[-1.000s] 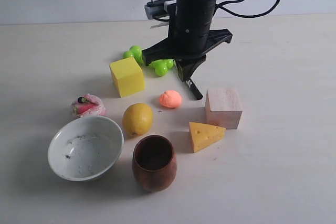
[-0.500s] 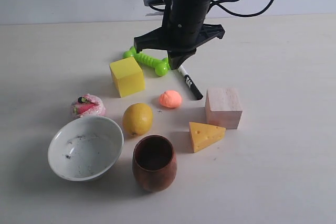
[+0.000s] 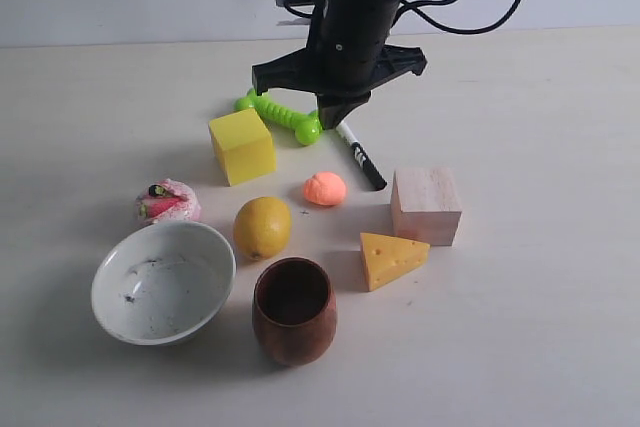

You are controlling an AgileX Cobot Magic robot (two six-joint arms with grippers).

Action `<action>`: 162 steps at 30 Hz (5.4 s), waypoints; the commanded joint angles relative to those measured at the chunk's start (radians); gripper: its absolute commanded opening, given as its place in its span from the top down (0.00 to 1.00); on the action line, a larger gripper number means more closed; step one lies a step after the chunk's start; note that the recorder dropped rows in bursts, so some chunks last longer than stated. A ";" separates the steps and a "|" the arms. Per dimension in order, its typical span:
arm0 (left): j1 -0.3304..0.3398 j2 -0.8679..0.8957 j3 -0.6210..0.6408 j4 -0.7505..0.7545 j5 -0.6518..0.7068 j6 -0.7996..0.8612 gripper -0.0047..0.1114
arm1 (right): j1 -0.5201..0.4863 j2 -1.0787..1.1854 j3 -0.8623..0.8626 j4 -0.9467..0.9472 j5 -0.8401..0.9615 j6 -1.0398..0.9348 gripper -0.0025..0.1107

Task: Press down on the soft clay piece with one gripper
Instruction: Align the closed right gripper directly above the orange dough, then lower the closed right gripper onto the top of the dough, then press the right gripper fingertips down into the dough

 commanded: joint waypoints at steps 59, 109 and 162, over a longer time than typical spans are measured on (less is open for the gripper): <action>0.000 -0.006 0.003 -0.003 -0.004 0.003 0.93 | 0.002 0.207 -0.137 0.016 0.145 -0.067 0.98; 0.000 -0.006 0.003 -0.003 -0.004 0.003 0.93 | 0.030 0.328 -0.137 0.088 0.177 -0.081 0.98; 0.000 -0.006 0.003 -0.003 -0.004 0.003 0.93 | 0.036 0.364 -0.137 0.095 0.194 -0.048 0.98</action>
